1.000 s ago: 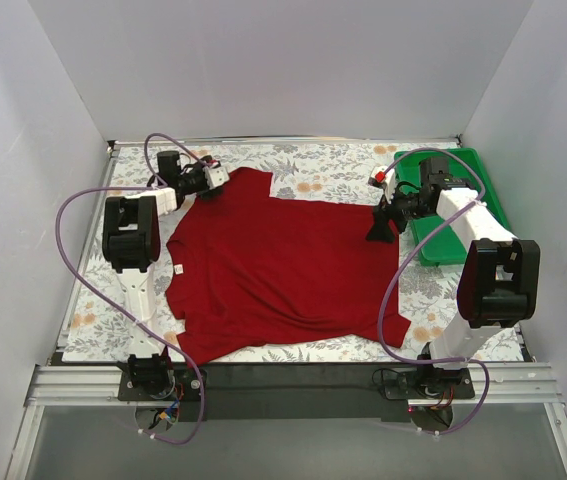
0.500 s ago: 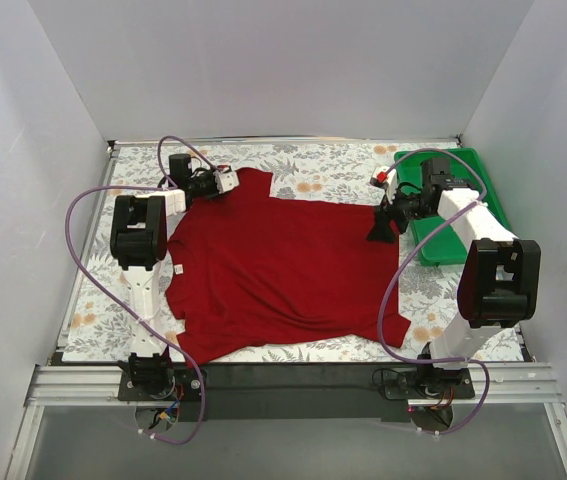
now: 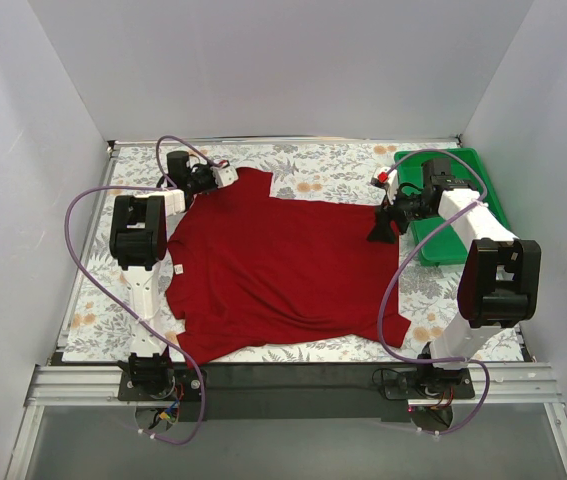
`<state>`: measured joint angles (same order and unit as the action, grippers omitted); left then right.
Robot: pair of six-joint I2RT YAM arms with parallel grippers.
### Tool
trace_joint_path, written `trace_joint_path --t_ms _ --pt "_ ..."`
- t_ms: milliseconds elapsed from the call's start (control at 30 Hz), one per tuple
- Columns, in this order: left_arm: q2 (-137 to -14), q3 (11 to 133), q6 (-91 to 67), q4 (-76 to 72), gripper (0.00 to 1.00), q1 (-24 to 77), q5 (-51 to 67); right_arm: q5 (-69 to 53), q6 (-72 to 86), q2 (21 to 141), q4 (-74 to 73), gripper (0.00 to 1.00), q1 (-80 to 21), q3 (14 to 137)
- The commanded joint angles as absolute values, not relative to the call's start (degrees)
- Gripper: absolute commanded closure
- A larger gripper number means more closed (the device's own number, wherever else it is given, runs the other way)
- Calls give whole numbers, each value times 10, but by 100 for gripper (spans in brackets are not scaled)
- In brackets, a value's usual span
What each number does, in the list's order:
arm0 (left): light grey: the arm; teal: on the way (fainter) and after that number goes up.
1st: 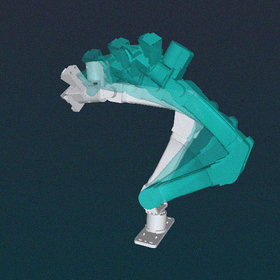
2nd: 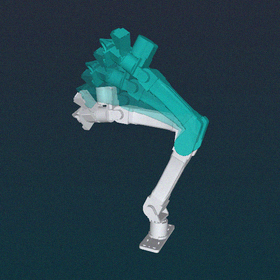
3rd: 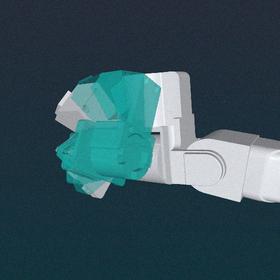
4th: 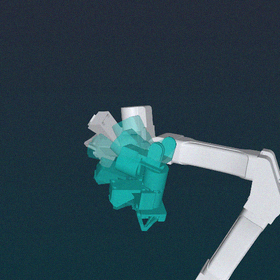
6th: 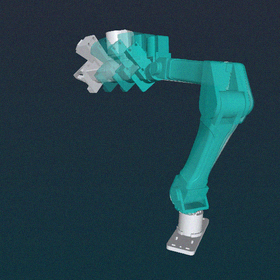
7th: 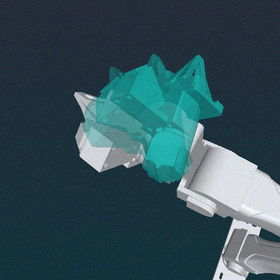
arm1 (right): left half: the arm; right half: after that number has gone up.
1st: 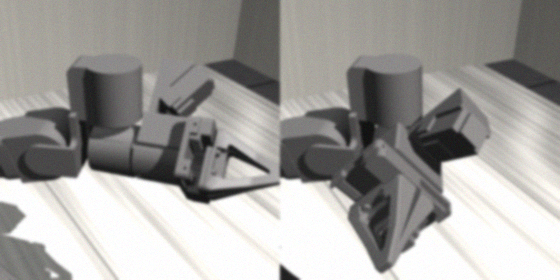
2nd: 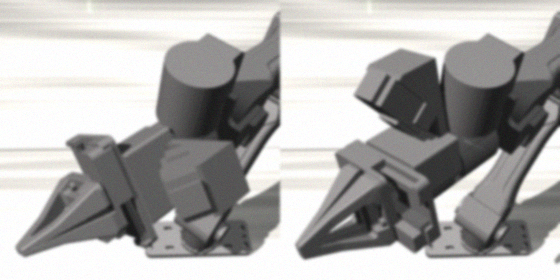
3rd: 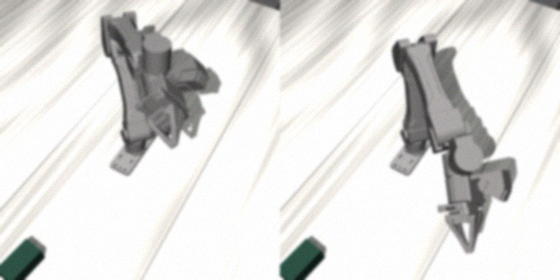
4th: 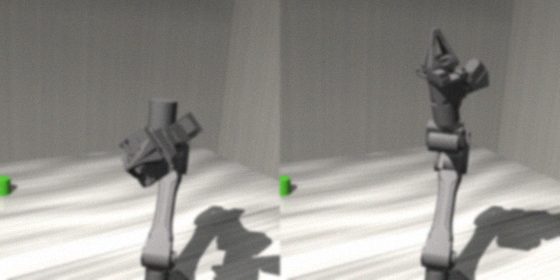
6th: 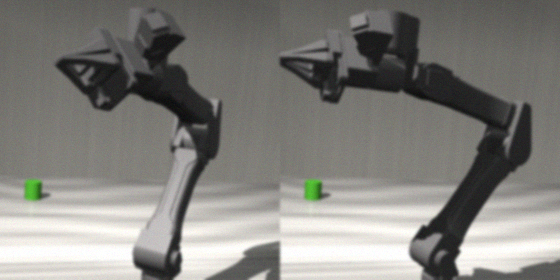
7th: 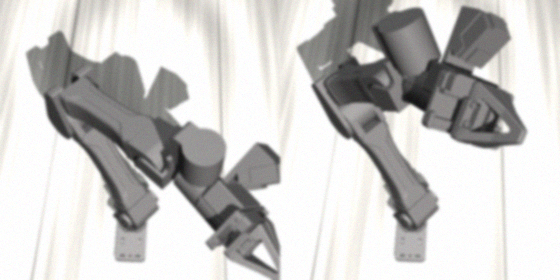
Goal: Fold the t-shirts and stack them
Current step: Flatten the tshirt out
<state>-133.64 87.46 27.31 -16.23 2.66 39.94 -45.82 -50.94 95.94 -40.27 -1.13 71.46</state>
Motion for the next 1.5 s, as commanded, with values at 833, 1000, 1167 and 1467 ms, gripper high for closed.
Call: trace_joint_path --t_ms 833,1000,1167,1467 --pt "-1252 800 185 -249 100 -41 388 -217 -505 1197 -420 37 -28 1010" --pt "-1260 803 182 -251 100 -41 388 -200 -504 1244 -432 37 -37 1067" --pt "-1260 802 174 -262 100 -52 389 -191 -521 1259 -440 39 -40 1070" --pt "-1257 800 170 -266 100 -54 400 -158 -507 1322 -445 47 -40 1129"
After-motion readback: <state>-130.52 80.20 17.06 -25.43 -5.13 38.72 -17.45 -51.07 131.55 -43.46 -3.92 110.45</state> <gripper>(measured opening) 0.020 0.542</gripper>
